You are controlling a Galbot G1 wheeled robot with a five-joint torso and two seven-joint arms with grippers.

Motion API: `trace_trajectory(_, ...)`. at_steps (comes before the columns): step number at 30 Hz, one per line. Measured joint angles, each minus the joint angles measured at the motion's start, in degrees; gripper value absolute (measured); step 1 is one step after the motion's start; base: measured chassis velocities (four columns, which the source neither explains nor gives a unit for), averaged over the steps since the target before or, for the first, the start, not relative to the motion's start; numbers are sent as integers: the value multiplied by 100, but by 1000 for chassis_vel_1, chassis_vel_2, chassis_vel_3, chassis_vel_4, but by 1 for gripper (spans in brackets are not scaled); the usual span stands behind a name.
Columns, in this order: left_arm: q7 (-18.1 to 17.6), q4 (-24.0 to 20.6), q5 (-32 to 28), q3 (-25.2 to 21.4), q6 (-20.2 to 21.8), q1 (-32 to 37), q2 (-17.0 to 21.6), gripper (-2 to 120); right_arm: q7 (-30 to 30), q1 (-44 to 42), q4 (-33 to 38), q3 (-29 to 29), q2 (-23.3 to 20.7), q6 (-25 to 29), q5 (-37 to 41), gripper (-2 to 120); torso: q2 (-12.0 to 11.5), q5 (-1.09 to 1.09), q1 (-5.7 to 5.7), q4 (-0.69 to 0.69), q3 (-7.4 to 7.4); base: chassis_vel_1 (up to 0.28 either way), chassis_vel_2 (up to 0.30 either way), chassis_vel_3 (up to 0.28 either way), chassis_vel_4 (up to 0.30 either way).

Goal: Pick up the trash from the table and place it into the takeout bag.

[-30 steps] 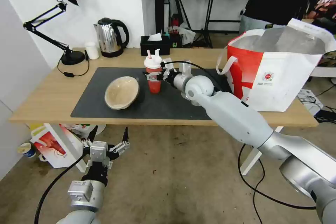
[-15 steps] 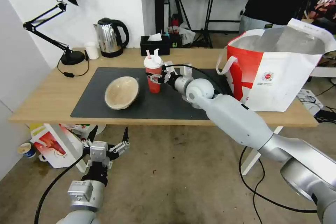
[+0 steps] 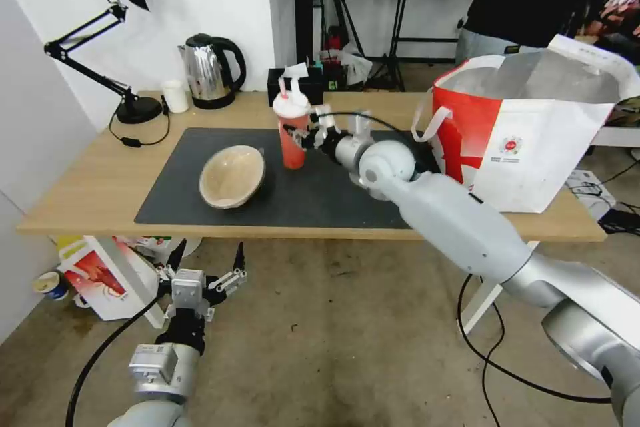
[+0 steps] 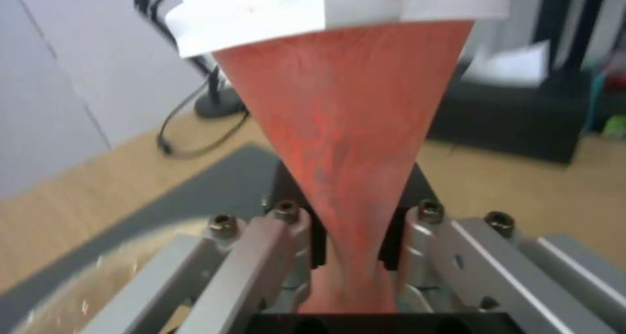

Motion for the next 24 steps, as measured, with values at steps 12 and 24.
trace_trajectory(12,0,0,0,0,0,0,0,100,564,686,1379,663,-1453,-481,1041,7,0,1,0,-1,0,0,0,0,0)
trace_trajectory(24,0,0,0,0,0,0,0,100,1456,223,2807,1570,-3123,-1137,1462,7,1,0,-1,-1,-1,0,0,0,0)
